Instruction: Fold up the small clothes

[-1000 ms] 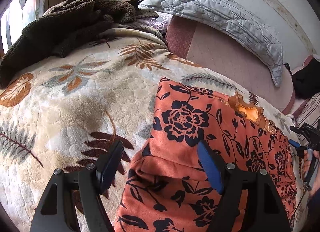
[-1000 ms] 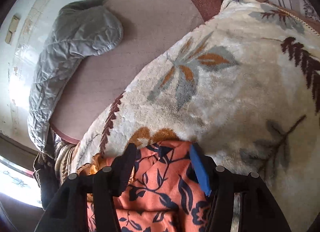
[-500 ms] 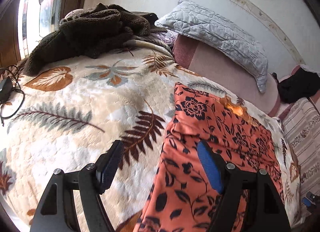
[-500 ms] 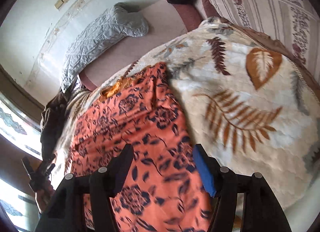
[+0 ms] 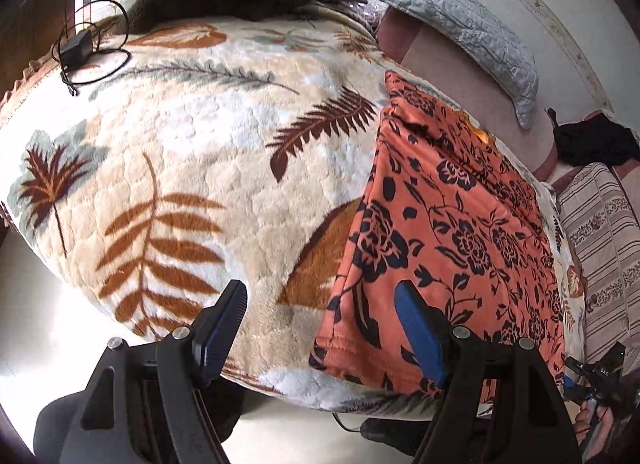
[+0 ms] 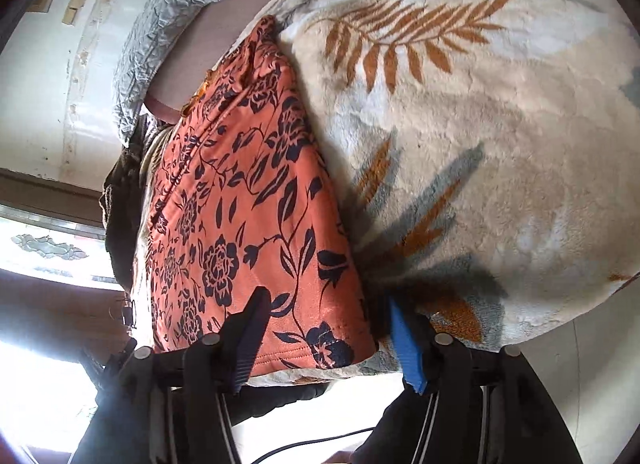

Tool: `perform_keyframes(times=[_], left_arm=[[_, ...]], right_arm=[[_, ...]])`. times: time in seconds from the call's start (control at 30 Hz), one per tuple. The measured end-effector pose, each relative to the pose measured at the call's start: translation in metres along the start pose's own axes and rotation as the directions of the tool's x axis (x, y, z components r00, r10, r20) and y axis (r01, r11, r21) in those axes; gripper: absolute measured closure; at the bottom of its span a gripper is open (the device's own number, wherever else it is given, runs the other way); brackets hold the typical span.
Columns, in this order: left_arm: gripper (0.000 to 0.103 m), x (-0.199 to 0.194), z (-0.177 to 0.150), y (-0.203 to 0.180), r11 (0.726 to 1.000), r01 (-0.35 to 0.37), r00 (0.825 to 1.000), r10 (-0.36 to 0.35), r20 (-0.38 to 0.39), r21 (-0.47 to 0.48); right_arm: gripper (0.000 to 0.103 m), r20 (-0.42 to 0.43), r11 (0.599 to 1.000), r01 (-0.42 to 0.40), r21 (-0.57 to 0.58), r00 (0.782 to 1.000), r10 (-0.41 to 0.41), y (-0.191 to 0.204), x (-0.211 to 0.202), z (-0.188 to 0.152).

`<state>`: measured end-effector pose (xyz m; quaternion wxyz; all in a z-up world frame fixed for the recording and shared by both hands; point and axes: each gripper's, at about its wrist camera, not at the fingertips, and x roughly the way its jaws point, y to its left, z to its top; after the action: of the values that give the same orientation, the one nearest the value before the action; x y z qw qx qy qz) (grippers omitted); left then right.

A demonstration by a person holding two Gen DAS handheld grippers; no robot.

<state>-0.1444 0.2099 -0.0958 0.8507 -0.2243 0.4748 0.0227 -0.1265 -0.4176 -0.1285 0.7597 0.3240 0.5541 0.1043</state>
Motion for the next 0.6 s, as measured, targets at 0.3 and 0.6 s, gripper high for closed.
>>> perform_keyframes(times=[0.3, 0.6], left_arm=[[0.031, 0.029, -0.012, -0.001, 1.000, -0.024, 0.996, 0.023, -0.083, -0.015], [0.093, 0.014, -0.012, -0.013, 0.996, -0.045, 0.996, 0.052, -0.077, 0.083]], right_arm=[[0.066, -0.128, 1.000, -0.012, 0.019, 0.992, 0.014, -0.007, 0.024, 0.000], [0.069, -0.135, 0.998, 0.038, -0.048, 0.990, -0.045, 0.001, 0.025, 0.000]])
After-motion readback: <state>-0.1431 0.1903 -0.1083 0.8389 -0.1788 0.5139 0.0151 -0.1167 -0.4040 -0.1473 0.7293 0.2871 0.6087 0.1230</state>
